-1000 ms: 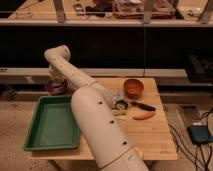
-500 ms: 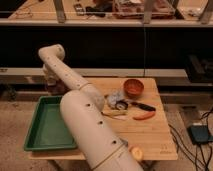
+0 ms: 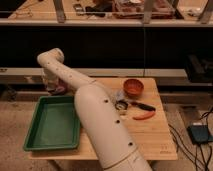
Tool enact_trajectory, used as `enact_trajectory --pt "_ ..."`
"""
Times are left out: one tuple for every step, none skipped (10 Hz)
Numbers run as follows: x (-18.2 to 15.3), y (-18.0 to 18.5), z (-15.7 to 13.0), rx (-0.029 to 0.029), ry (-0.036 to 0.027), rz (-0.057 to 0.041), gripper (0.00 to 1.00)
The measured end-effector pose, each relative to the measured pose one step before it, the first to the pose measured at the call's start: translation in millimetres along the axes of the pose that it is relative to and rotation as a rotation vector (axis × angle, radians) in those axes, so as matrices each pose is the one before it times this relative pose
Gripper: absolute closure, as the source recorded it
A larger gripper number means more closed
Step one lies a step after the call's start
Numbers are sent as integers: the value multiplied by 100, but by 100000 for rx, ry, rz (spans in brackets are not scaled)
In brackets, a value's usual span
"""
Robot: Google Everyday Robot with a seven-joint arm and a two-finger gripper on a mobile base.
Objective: Wipe purple bowl with eraser
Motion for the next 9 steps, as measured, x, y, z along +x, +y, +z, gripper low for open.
enact_trajectory --pt "-467 -68 -50 26 -374 -397 100" --pt "-324 361 37 -572 -145 89 100" --pt "-8 709 -146 -270 138 1063 100" --pt "148 1326 -99 -1008 503 1811 100" --pt "150 956 -146 -376 375 1903 100" --pt "-8 905 -10 -171 171 2298 100" --pt "91 463 -10 -12 317 1340 100" --pt "201 388 -2 65 370 1152 100" --pt "570 280 -159 69 731 1011 100"
